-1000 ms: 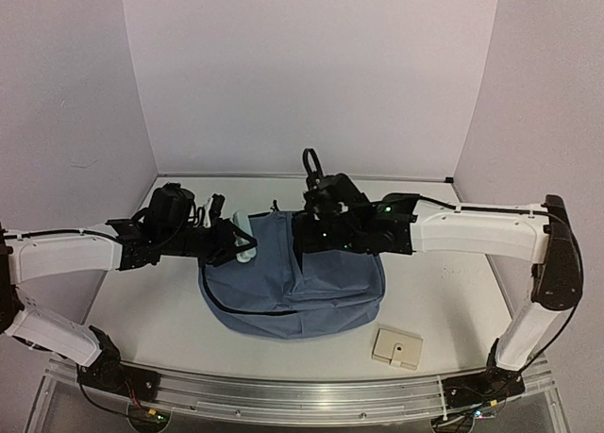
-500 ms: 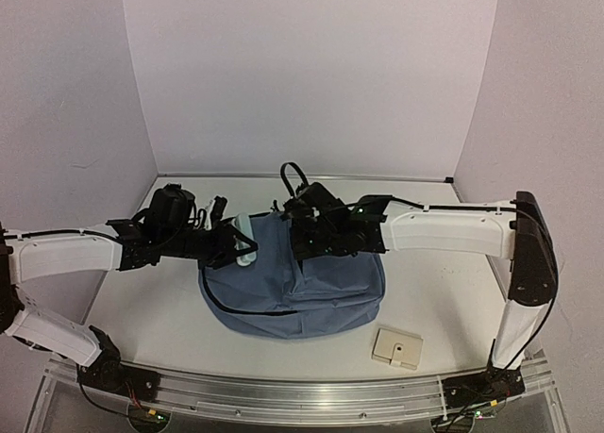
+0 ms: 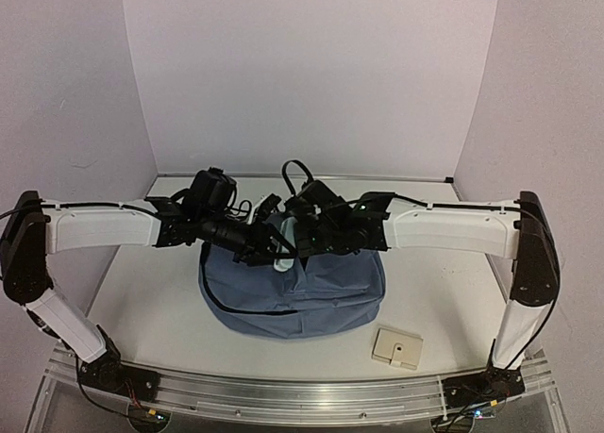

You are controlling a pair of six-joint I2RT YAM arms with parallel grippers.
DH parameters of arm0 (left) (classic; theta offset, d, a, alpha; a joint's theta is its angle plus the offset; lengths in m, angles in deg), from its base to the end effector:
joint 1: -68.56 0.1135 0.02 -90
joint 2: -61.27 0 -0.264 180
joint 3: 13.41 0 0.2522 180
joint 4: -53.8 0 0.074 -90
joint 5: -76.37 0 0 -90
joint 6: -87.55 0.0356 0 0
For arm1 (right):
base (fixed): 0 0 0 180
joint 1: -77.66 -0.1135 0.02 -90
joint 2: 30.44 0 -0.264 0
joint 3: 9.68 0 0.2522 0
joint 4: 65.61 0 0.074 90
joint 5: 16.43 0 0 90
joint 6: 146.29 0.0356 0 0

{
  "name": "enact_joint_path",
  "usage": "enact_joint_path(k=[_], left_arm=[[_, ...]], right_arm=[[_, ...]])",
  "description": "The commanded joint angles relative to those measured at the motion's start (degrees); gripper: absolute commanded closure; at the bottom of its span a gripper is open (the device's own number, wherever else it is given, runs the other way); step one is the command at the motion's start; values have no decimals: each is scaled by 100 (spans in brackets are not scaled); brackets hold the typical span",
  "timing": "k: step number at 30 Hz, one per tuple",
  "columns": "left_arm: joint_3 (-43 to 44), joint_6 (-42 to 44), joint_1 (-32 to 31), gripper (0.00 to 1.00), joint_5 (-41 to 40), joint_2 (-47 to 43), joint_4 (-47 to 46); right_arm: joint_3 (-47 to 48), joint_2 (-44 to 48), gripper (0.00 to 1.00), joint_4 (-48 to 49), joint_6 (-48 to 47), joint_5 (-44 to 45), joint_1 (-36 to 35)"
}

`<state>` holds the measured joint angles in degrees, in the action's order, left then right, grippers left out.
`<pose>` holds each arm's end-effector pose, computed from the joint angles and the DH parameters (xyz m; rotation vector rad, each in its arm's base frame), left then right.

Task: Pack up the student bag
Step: Place the stationery in the student bag.

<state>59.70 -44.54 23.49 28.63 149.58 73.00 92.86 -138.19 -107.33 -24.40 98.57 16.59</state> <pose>0.2220 -0.2565 0.2546 0.5618 2.4320 -1.5737 0.2184 0.3640 0.2644 -0.3855 2.2816 0.3077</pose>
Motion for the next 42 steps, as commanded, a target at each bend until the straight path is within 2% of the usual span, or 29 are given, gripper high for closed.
enact_joint_path(k=[1, 8, 16, 19, 22, 25, 29, 32, 36, 42], left_arm=[[506, 243, 2, 100, 426, 503, 330], [633, 103, 6, 100, 424, 1108, 428], [1623, 490, 210, 100, 292, 1897, 899], [1880, 549, 291, 100, 85, 2079, 799], [1828, 432, 287, 99, -141, 2094, 125], [1708, 315, 288, 83, -598, 2047, -306], [1148, 273, 287, 47, -1040, 1652, -840], [753, 434, 287, 31, -1251, 1210, -834], [435, 684, 279, 18, -1351, 732, -492], [100, 717, 248, 12, -1386, 396, -78]], right_arm=[[-47, 536, 100, 184, 205, 256, -10], [-213, 846, 100, 465, 151, 48, -16], [-491, 968, 100, 922, 13, -448, -17], [-688, 1043, 100, 1084, 133, -495, -15], [-833, 1065, 100, 1189, 314, -463, -14], [-922, 1062, 100, 1237, 479, -402, -14], [-979, 1107, 100, 1281, 557, -339, -13], [-997, 1125, 100, 1293, 542, -312, -11], [-972, 1124, 100, 1294, 522, -315, -10], [-938, 1098, 100, 1310, 510, -326, -16]])
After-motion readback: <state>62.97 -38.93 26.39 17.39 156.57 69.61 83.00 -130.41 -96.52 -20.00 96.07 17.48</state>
